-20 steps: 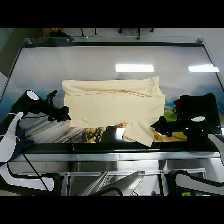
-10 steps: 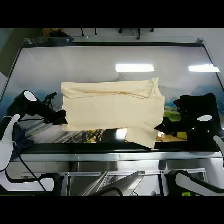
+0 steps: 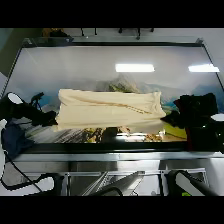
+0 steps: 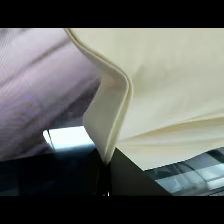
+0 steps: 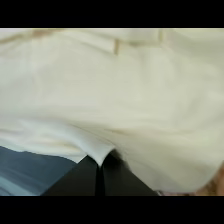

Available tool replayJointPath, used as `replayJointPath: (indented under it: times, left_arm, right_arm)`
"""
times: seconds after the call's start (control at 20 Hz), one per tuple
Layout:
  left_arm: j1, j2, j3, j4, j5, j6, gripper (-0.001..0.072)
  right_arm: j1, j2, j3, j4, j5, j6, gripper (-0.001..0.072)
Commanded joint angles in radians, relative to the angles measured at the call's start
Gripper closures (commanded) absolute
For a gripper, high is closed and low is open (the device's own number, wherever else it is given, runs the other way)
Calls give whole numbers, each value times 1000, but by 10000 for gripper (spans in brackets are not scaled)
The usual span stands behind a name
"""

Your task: Fold the shirts.

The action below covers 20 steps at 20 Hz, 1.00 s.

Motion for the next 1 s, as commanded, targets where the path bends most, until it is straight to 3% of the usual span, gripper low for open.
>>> replayJointPath:
  times: [0.0, 0.4, 0.65, 0.7, 0.75, 0.8, 0.85, 0.9, 0.95]
  left_arm:
    - [-31, -15, 160, -22, 48, -2, 691]
    - [-106, -385, 550, -21, 62, -10, 691]
    - [-105, -593, 735, -21, 18, -11, 690]
    - [-105, -622, 779, -21, 7, -11, 689]
    - [-105, -642, 814, -21, 0, -11, 688]
    - [-105, -652, 842, -21, -3, -11, 609]
    - [-105, -654, 863, -21, -8, -11, 173]
    - [-105, -653, 885, -23, -15, -21, 23]
    - [-105, -653, 919, -23, -49, -21, 25]
  right_arm:
    - [81, -72, 148, 172, -155, -101, 679]
    - [201, -537, 477, 167, -222, -197, 679]
    - [197, -626, 483, 149, -286, -284, 671]
    - [189, -626, 496, 111, -292, -283, 621]
    - [177, -625, 516, 52, -287, -277, 471]
    - [165, -626, 537, -8, -272, -231, 291]
    - [147, -626, 560, -69, -245, -158, 184]
    - [127, -626, 583, -113, -204, -103, 90]
    - [110, -626, 601, -128, -168, -82, 16]
